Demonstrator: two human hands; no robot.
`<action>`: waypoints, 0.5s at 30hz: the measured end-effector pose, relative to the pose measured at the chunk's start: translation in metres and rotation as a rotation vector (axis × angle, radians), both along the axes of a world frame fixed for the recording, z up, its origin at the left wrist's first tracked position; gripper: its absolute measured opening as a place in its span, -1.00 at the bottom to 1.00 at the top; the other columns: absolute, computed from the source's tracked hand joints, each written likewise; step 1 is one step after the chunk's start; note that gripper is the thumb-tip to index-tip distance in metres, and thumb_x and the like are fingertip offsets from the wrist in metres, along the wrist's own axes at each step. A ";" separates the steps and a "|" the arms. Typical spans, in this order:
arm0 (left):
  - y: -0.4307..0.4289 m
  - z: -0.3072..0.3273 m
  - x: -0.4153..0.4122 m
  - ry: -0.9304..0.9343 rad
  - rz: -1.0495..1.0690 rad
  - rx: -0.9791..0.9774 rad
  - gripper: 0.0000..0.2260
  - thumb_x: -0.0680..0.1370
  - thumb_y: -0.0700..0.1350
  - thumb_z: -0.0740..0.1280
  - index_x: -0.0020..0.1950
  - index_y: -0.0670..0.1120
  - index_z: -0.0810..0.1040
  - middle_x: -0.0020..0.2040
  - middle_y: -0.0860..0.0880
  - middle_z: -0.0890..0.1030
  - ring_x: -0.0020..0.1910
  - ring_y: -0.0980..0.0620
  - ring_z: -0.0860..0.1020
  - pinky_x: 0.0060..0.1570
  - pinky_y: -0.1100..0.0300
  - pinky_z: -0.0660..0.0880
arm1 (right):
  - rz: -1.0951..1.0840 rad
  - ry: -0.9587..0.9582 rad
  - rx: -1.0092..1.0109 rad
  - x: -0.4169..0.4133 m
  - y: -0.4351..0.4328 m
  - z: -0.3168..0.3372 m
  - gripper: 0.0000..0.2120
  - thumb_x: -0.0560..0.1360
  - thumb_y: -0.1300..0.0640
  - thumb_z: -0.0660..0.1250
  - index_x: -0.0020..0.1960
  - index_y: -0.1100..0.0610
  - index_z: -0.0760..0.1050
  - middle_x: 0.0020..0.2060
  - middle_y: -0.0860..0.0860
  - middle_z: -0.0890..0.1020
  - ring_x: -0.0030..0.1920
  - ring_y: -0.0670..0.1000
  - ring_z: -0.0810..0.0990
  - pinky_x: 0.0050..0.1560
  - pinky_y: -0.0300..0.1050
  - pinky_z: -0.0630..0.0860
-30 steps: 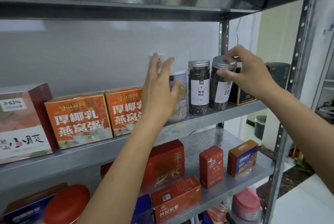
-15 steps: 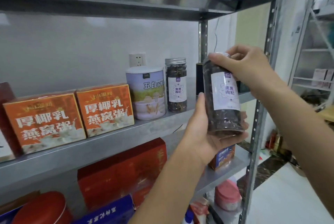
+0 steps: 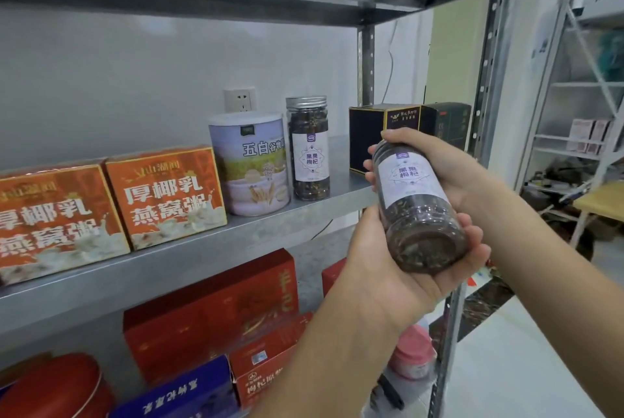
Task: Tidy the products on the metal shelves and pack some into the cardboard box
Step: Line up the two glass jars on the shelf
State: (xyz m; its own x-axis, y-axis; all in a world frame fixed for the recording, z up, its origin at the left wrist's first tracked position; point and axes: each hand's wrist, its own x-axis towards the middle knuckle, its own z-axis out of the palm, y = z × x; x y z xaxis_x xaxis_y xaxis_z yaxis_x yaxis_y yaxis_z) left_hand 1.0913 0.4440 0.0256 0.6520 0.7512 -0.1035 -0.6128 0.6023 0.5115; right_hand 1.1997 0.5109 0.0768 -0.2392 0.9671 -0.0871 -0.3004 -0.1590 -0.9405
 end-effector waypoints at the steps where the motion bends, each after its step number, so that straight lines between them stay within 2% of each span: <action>1: -0.001 0.000 -0.001 0.036 0.003 0.023 -0.46 0.65 0.17 0.07 0.00 -0.30 0.54 -0.23 -0.21 0.60 -0.37 -0.11 0.62 -0.34 0.03 0.64 | -0.003 0.000 0.006 0.001 0.000 0.001 -0.79 0.49 0.06 0.36 -0.08 0.23 0.53 -0.23 0.16 0.61 -0.31 0.06 0.63 -0.34 -0.13 0.63; 4: 0.002 -0.011 -0.006 0.263 0.091 0.137 -0.53 0.66 0.13 0.07 0.09 -0.22 0.58 -0.10 -0.21 0.67 -0.18 -0.13 0.67 -0.07 -0.04 0.62 | -0.044 -0.091 0.095 0.004 -0.002 0.005 -0.82 0.49 0.09 0.37 -0.06 0.21 0.54 -0.22 0.16 0.62 -0.34 0.04 0.61 -0.35 -0.15 0.61; 7: 0.008 -0.019 -0.010 0.426 0.217 0.244 -0.56 0.63 0.21 0.09 0.22 -0.07 0.56 0.09 -0.17 0.68 0.08 -0.16 0.65 0.20 -0.19 0.52 | -0.290 -0.445 0.361 0.005 0.003 0.003 -0.84 0.44 0.09 0.45 -0.05 0.16 0.58 -0.13 0.17 0.65 -0.28 0.05 0.62 -0.19 -0.07 0.62; 9: 0.010 -0.019 -0.006 0.443 0.248 0.273 -0.49 0.58 0.28 0.13 0.27 -0.07 0.53 0.07 -0.19 0.69 0.03 -0.16 0.67 0.13 -0.16 0.57 | -0.424 -0.544 0.467 0.001 0.008 -0.001 -0.77 0.41 0.05 0.49 -0.02 0.14 0.57 -0.13 0.12 0.65 -0.25 0.05 0.62 -0.15 -0.06 0.59; 11: 0.010 -0.020 -0.002 0.420 0.278 0.255 -0.47 0.56 0.28 0.17 0.24 -0.13 0.53 -0.04 -0.21 0.70 -0.15 -0.14 0.70 -0.09 -0.04 0.65 | -0.416 -0.521 0.448 -0.003 0.010 -0.003 -0.73 0.44 -0.03 0.45 0.01 0.13 0.55 -0.10 0.10 0.65 -0.22 0.05 0.63 -0.11 -0.05 0.59; 13: 0.007 -0.019 -0.003 0.330 0.249 0.192 -0.42 0.57 0.29 0.14 0.18 -0.22 0.53 -0.16 -0.23 0.67 -0.32 -0.11 0.65 -0.30 0.09 0.64 | -0.305 -0.368 0.311 -0.002 0.009 -0.002 -0.69 0.47 -0.09 0.41 0.05 0.13 0.54 0.01 0.16 0.67 -0.07 0.13 0.68 0.07 0.03 0.60; 15: 0.001 -0.015 -0.007 0.152 0.144 0.098 -0.39 0.59 0.26 0.13 0.10 -0.31 0.55 -0.19 -0.22 0.62 -0.36 -0.09 0.61 -0.36 0.15 0.62 | -0.146 -0.087 0.161 0.001 0.004 -0.002 -0.62 0.44 -0.06 0.41 0.12 0.19 0.52 0.09 0.23 0.66 0.07 0.21 0.66 0.12 0.11 0.59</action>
